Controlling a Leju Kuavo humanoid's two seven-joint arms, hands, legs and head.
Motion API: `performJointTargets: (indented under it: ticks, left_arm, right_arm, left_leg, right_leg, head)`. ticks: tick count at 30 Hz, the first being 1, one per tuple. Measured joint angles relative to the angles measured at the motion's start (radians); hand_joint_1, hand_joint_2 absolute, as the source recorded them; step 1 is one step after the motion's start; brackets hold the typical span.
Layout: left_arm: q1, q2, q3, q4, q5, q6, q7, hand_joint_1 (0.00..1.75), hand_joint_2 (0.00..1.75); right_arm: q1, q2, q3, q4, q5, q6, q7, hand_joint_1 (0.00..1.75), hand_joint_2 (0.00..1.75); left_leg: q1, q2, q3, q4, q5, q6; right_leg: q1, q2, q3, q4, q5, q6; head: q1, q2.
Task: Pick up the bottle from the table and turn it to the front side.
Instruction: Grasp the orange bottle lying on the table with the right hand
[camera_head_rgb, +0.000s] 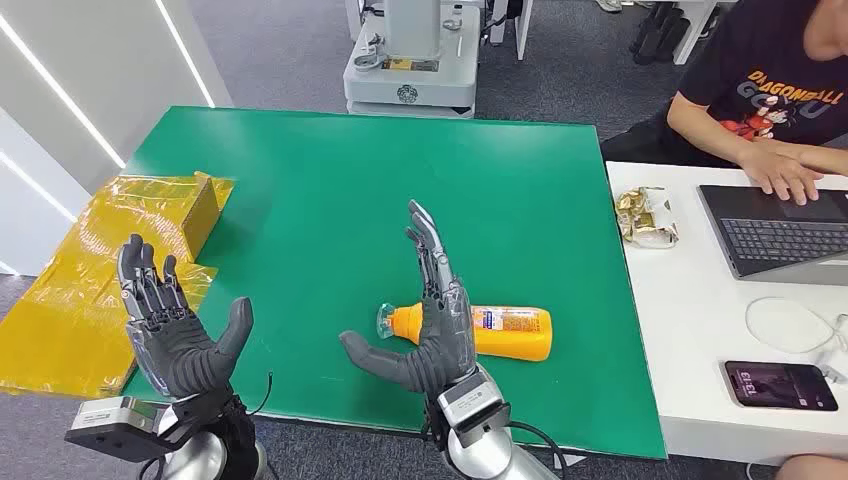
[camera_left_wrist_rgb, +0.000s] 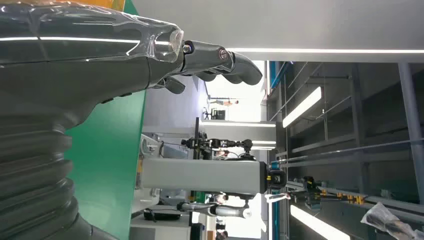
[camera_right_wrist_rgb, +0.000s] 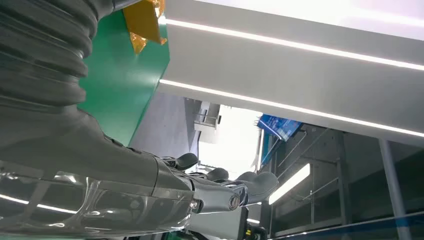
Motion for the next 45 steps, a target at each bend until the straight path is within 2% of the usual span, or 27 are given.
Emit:
performJointTargets:
  ticks: [5, 9, 17, 23, 26, 31, 39, 45]
  left_arm:
    - [0.000, -0.002, -0.002, 0.001, -0.001, 0.004, 0.000, 0.00, 1.75]
    - [0.000, -0.003, -0.014, 0.002, -0.002, 0.014, 0.000, 0.00, 1.75]
    - [0.004, -0.004, -0.025, 0.008, 0.001, 0.000, 0.000, 0.00, 1.75]
    - [0.005, -0.004, -0.028, 0.017, 0.000, -0.039, 0.000, 0.00, 1.75]
    - [0.004, -0.004, -0.032, 0.026, 0.002, -0.065, 0.000, 0.00, 1.75]
    - [-0.001, -0.004, -0.040, 0.050, 0.004, -0.105, 0.000, 0.00, 1.75]
    - [-0.017, -0.007, -0.042, 0.076, 0.006, -0.122, 0.000, 0.00, 1.75]
    - [-0.023, -0.008, -0.045, 0.087, 0.011, -0.109, 0.000, 0.00, 1.75]
  right_arm:
    - [0.003, -0.004, 0.000, 0.000, 0.015, -0.008, 0.012, 0.00, 1.75]
    - [-0.009, -0.026, 0.005, 0.011, 0.081, 0.041, 0.133, 0.00, 1.75]
    - [-0.059, -0.104, 0.016, 0.057, 0.426, 0.176, 0.396, 0.00, 1.75]
    - [-0.059, -0.140, -0.017, 0.037, 0.637, 0.262, 0.507, 0.00, 1.75]
    - [-0.064, -0.161, -0.031, 0.025, 0.732, 0.339, 0.556, 0.00, 1.75]
    - [-0.111, -0.209, -0.033, 0.042, 0.813, 0.497, 0.551, 0.00, 1.75]
    - [-0.212, -0.221, -0.020, 0.148, 0.854, 0.599, 0.531, 0.00, 1.75]
    - [-0.284, -0.221, 0.002, 0.242, 0.878, 0.618, 0.565, 0.00, 1.75]
  left_leg:
    - [0.000, 0.000, 0.000, 0.000, 0.000, 0.000]
    - [0.000, 0.000, 0.000, 0.000, 0.000, 0.000]
    - [0.000, 0.000, 0.000, 0.000, 0.000, 0.000]
    - [0.000, 0.000, 0.000, 0.000, 0.000, 0.000]
    - [0.000, 0.000, 0.000, 0.000, 0.000, 0.000]
    - [0.000, 0.000, 0.000, 0.001, 0.000, 0.000]
    - [0.000, 0.000, 0.000, 0.001, 0.000, 0.001]
    - [0.000, 0.000, 0.000, 0.001, 0.000, 0.001]
  right_leg:
    - [0.000, 0.000, 0.000, 0.000, 0.000, 0.000]
    - [0.000, 0.000, 0.000, 0.000, 0.000, 0.000]
    - [0.000, 0.000, 0.000, 0.000, 0.000, 0.000]
    - [0.000, 0.000, 0.000, 0.000, 0.000, 0.000]
    - [0.000, 0.000, 0.000, 0.000, 0.000, 0.000]
    - [0.000, 0.000, 0.000, 0.000, 0.001, 0.000]
    - [0.000, 0.000, 0.000, 0.000, 0.001, 0.000]
    - [0.000, 0.000, 0.000, 0.000, 0.001, 0.000]
  head:
    - [0.000, 0.000]
    - [0.000, 0.000]
    - [0.000, 0.000]
    - [0.000, 0.000]
    - [0.000, 0.000]
    - [0.000, 0.000]
    - [0.000, 0.000]
    - [0.000, 0.000]
